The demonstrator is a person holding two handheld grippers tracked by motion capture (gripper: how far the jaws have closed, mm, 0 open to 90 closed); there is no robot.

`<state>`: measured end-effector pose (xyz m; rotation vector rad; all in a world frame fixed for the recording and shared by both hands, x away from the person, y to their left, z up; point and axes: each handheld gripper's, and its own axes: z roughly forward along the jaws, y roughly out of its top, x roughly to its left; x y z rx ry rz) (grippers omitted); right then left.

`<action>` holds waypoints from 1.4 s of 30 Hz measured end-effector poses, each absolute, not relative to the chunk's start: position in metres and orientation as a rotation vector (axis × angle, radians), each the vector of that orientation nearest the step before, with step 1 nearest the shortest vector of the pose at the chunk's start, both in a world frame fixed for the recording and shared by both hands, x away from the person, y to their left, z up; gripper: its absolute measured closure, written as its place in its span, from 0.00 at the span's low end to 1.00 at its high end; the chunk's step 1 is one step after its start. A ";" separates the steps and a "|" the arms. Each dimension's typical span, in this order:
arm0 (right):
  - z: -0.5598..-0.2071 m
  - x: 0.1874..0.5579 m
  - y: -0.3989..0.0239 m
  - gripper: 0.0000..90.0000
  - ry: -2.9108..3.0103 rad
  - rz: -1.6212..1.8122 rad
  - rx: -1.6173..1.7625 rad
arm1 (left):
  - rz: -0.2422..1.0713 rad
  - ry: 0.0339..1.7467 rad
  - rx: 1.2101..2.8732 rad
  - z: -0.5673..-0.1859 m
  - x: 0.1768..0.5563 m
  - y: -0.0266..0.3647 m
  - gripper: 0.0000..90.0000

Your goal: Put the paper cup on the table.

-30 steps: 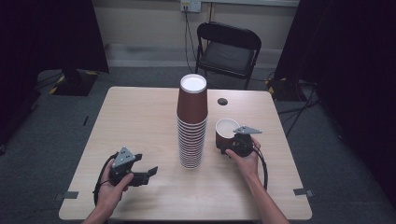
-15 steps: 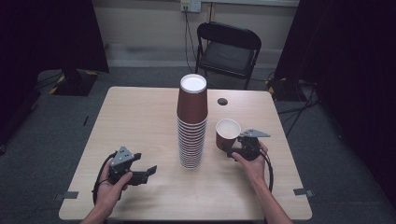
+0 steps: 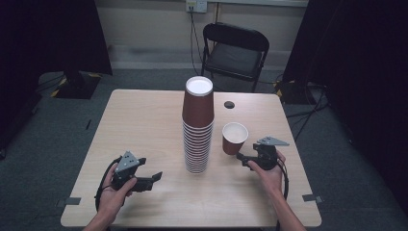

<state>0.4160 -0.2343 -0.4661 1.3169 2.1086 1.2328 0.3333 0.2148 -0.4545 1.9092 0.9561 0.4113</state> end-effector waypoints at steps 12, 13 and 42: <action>-0.451 0.379 -0.262 0.16 2.063 1.225 1.378 | 0.435 1.068 1.888 -0.457 0.339 0.220 0.20; -0.449 0.375 -0.266 0.16 2.060 1.228 1.379 | 0.452 1.058 1.910 -0.457 0.340 0.218 0.20; -0.464 0.295 -0.293 0.18 2.057 1.155 1.453 | 0.475 0.996 1.936 -0.457 0.312 0.228 0.19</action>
